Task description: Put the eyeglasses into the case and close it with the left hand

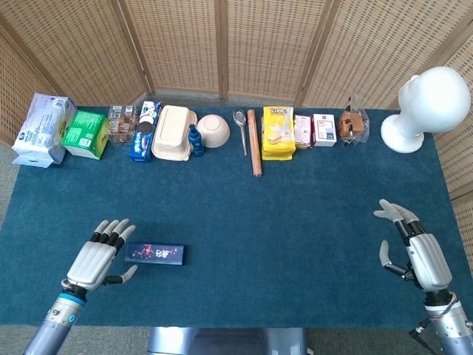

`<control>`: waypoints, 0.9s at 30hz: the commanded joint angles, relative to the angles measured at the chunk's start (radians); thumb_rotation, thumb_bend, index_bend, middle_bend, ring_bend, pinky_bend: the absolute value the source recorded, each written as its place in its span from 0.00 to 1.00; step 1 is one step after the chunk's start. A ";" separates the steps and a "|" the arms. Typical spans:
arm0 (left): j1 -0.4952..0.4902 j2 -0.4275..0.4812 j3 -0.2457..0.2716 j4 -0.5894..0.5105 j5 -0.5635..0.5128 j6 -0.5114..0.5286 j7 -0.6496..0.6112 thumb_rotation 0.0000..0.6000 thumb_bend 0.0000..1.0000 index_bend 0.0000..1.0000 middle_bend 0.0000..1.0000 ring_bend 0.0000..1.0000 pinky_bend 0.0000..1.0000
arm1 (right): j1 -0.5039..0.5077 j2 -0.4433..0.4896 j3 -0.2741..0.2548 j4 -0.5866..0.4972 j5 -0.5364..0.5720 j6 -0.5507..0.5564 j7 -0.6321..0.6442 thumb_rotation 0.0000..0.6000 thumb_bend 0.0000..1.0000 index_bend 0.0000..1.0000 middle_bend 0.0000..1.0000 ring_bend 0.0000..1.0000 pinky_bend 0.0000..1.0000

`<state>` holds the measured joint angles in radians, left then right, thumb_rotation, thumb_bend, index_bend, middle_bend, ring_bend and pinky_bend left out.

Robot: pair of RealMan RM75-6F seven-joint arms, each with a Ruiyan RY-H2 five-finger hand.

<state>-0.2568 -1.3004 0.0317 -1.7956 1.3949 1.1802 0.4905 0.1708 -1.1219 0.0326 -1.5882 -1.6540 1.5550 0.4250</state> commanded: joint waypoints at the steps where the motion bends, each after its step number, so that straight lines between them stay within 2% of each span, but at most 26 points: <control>1: -0.039 0.045 0.017 -0.067 -0.088 -0.073 0.134 0.47 0.27 0.04 0.00 0.00 0.00 | -0.001 0.001 0.002 -0.004 0.002 0.001 -0.004 0.65 0.67 0.02 0.26 0.13 0.15; 9: -0.135 -0.019 -0.009 -0.068 -0.274 -0.150 0.341 0.52 0.27 0.03 0.00 0.00 0.00 | -0.017 0.003 0.010 0.001 0.029 0.010 0.014 0.64 0.67 0.02 0.26 0.13 0.15; 15: -0.179 -0.067 -0.017 -0.053 -0.332 -0.142 0.408 0.53 0.27 0.04 0.00 0.00 0.00 | -0.026 0.003 0.015 0.014 0.044 0.012 0.031 0.65 0.67 0.02 0.26 0.13 0.15; 23: -0.215 -0.100 -0.019 -0.045 -0.360 -0.130 0.406 0.54 0.27 0.15 0.00 0.00 0.00 | -0.038 0.007 0.019 0.027 0.056 0.017 0.045 0.65 0.66 0.02 0.26 0.13 0.15; 27: -0.229 -0.106 -0.016 -0.039 -0.385 -0.129 0.401 0.58 0.27 0.27 0.00 0.00 0.00 | -0.041 0.007 0.022 0.029 0.059 0.016 0.053 0.65 0.66 0.03 0.26 0.13 0.15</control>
<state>-0.4820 -1.4039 0.0144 -1.8371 1.0141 1.0496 0.8928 0.1302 -1.1147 0.0542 -1.5595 -1.5954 1.5711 0.4773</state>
